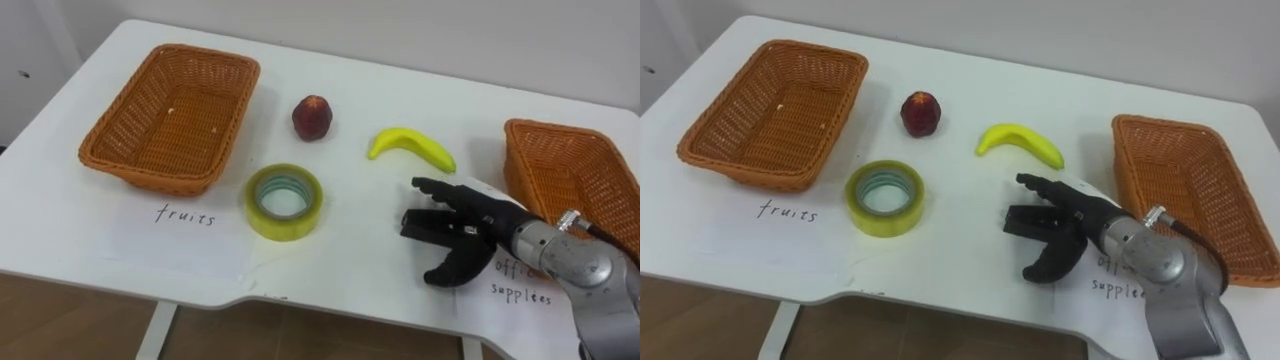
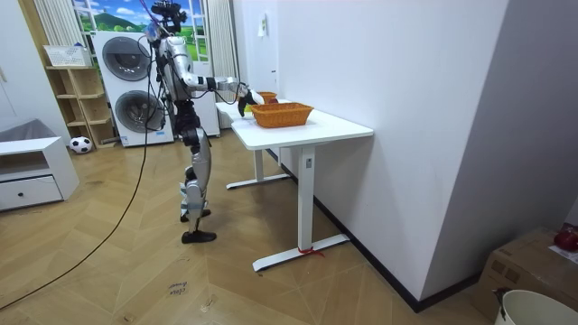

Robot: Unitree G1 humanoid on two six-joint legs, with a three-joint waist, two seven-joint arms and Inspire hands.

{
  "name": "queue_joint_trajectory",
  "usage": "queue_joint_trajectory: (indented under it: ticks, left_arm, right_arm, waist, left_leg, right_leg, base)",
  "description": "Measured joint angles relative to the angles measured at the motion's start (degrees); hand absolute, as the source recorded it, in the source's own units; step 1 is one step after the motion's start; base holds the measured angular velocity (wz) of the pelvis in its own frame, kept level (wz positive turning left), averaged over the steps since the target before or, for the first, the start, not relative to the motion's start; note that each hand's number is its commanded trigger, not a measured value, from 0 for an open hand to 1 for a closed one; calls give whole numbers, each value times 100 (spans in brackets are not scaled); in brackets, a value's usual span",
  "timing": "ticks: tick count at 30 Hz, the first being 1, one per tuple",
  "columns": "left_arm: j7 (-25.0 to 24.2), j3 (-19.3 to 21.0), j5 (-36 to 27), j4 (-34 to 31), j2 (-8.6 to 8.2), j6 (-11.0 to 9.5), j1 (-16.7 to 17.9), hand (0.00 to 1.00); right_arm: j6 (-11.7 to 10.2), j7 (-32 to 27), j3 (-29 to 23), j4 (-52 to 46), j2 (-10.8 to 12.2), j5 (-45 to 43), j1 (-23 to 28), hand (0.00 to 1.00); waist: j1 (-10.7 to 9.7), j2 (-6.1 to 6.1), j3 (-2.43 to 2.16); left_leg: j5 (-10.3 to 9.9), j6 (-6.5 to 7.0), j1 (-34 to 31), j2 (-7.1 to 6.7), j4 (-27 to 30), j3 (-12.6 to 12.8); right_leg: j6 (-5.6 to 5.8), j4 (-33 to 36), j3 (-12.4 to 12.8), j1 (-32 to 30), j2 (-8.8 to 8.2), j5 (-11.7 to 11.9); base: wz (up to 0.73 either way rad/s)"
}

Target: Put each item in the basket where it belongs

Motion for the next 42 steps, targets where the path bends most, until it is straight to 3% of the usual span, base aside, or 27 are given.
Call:
queue_joint_trajectory:
  ticks: [6, 15, 24, 42]
  left_arm:
    - [-4, -11, -24, 0, 0, 0, -9, 0]
    - [48, -6, -33, 66, 21, 2, -15, 0]
    - [142, -14, -55, 84, 23, 18, -15, 0]
    - [152, -25, -53, 6, 4, 115, -45, 0]
  right_arm:
    - [-2, -17, 4, 22, -1, -351, 2, 0]
    - [6, -358, 155, 84, -1, -675, 8, 0]
    - [21, -656, 152, 316, -11, -667, 3, 0]
    - [135, -537, 151, 946, -23, -458, -277, 0]
  waist:
    - [10, 12, 7]
    - [120, -27, -35]
    - [116, -57, -26]
    - [134, -50, -13]
  left_leg:
    - [-1, 0, -15, 0, -2, -1]
    - [0, 0, -84, -1, 18, -19]
    - [0, 1, -85, 0, 22, -31]
    - [-2, -2, 10, 11, -3, -145]
  right_leg:
    - [0, 3, -3, -15, 0, 0]
    - [0, 2, -8, -75, 1, 0]
    - [-4, 4, -8, -70, 5, 3]
    - [-20, -3, -49, 62, 29, 13]
  base:
    - [0]
    - [0]
    - [0]
    - [1]
